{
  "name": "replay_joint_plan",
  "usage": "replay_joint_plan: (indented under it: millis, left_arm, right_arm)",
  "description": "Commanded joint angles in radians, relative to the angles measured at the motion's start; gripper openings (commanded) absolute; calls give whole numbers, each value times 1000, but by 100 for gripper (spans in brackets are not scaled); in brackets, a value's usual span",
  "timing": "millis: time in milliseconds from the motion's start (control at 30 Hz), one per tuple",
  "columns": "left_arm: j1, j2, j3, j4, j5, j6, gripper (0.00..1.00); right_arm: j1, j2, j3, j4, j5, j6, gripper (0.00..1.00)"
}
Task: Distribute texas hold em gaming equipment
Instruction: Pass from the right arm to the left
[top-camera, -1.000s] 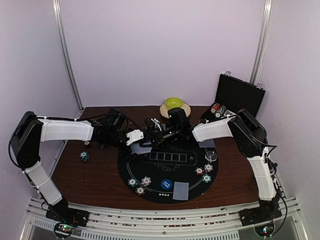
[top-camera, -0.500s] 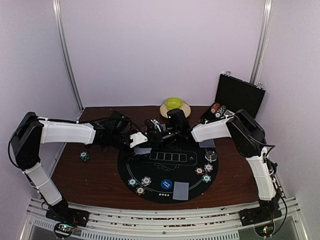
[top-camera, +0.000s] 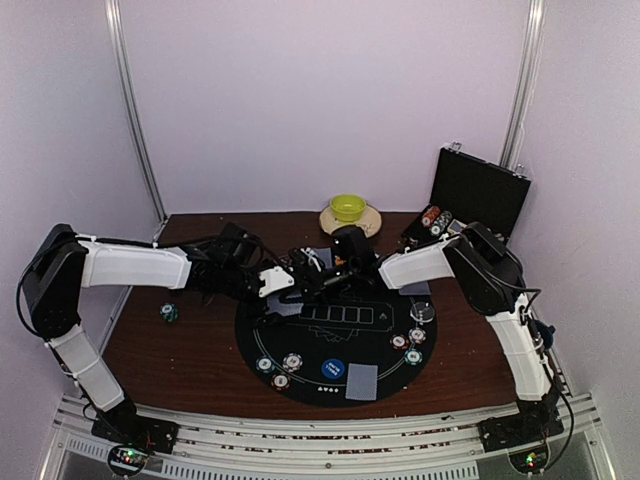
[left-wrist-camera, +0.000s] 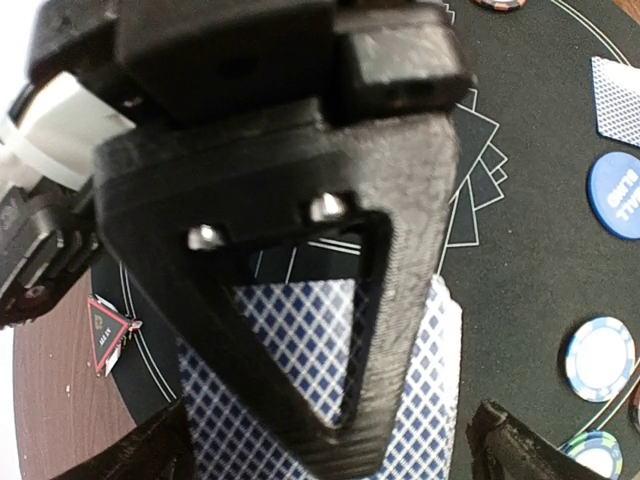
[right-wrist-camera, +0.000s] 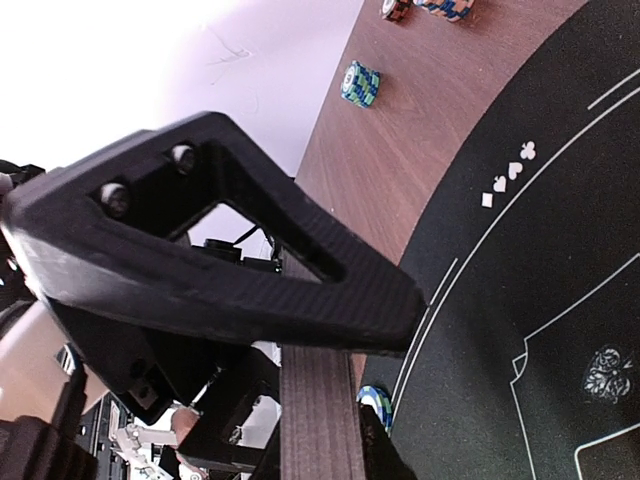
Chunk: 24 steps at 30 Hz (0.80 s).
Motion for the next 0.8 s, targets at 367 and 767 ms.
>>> replay_joint_plan:
  millis: [367,767]
  left_arm:
    - [1,-32,-36,70,27,6,84]
    - [1,-31,-42,76,34,10,75]
  right_arm:
    - [3,-26,6,85,-32,43,0]
    - [3,-9,28,31,-28,10,0]
